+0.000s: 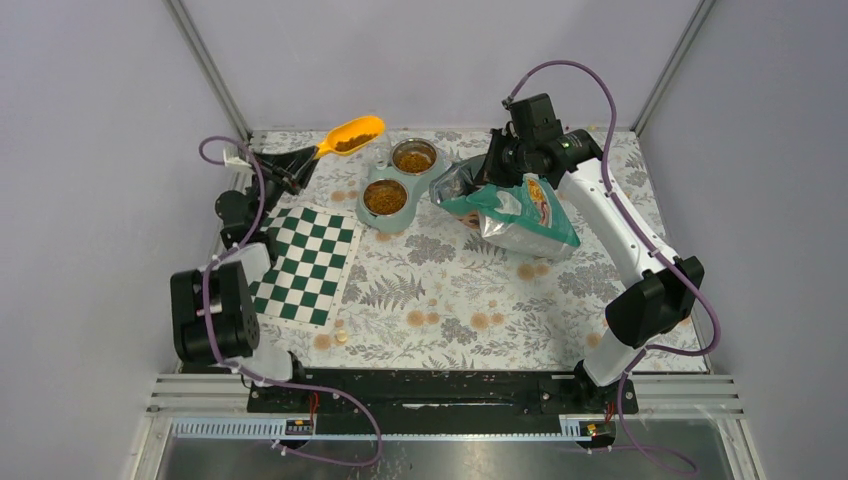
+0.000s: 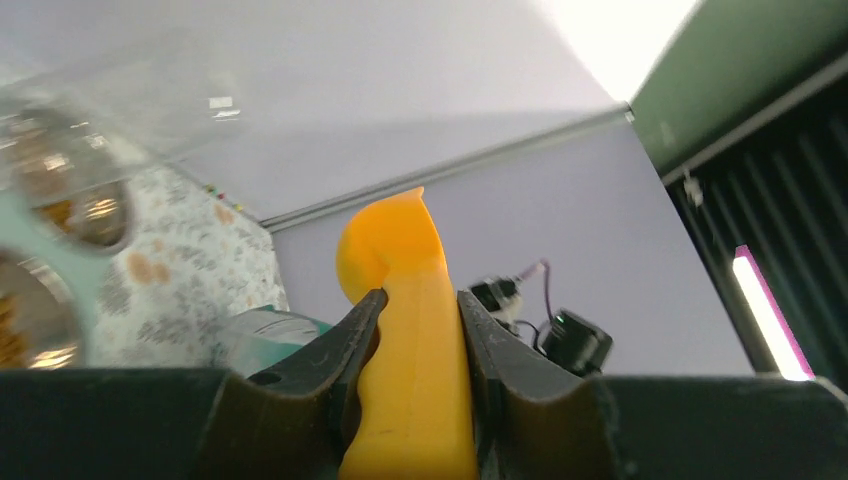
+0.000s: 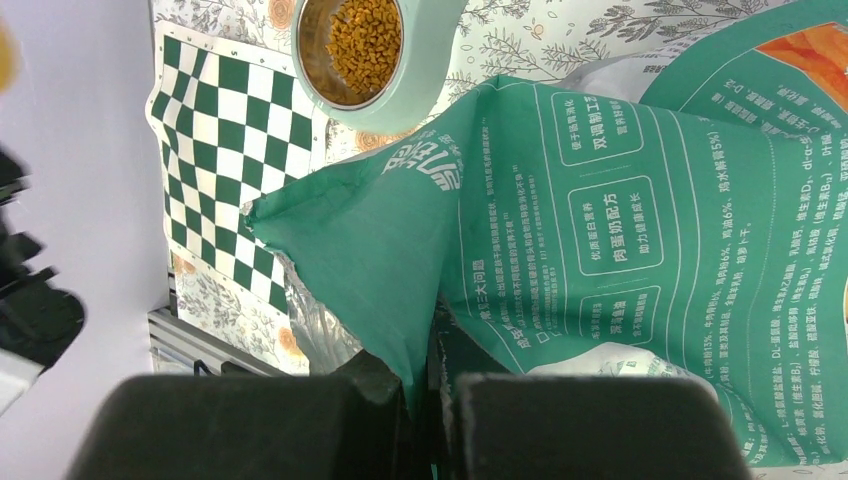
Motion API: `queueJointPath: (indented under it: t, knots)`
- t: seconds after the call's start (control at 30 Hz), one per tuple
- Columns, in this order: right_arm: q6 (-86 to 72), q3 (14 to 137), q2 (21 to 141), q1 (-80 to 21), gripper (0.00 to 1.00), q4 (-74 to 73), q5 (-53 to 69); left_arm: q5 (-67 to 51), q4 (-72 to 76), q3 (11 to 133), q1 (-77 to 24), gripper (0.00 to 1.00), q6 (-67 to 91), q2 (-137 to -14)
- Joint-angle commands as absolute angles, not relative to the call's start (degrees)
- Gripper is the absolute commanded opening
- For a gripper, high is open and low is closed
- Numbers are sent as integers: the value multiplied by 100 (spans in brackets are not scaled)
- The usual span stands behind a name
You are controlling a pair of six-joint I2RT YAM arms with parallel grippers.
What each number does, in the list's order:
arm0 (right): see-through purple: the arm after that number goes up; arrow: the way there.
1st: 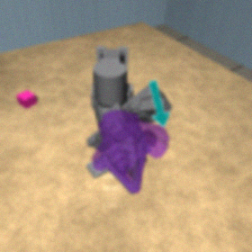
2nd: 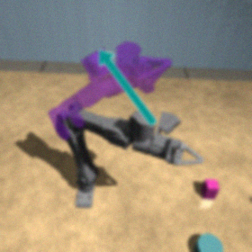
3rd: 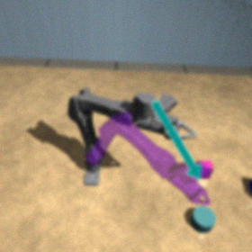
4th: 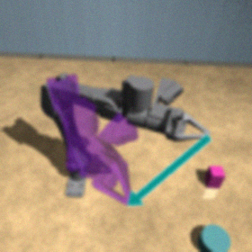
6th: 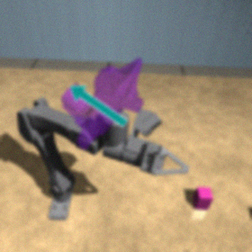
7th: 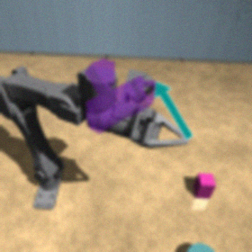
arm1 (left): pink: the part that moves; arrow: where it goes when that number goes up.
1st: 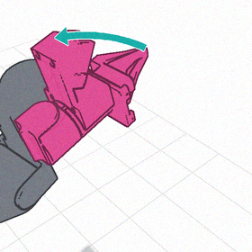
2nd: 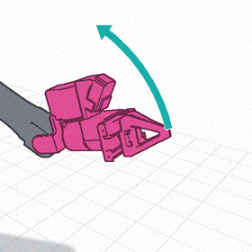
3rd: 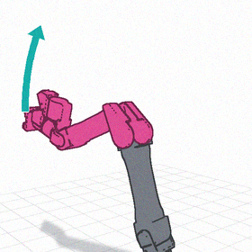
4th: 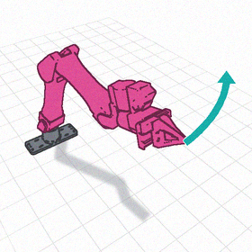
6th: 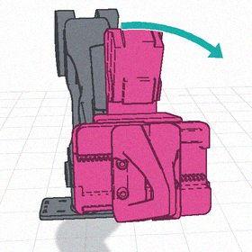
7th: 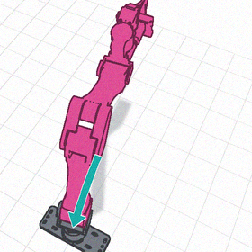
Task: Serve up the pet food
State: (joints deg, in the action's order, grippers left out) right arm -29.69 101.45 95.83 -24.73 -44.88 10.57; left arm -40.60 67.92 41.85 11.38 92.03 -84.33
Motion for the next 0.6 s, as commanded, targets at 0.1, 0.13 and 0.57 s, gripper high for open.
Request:
queueJointPath:
  t: [0.1,0.13,0.57]
  knots:
    - [-3022,10647,9452,-2400,0,-4207,1327,-3872,7672,3629,1626,0,8938,-8883]
    - [-3019,10657,9462,-2395,0,-4202,1327,-3906,7428,3659,1638,0,8712,-8878]
    - [-3057,10742,9580,-2356,0,-4216,1327,-3956,5581,3835,1614,0,6957,-8961]
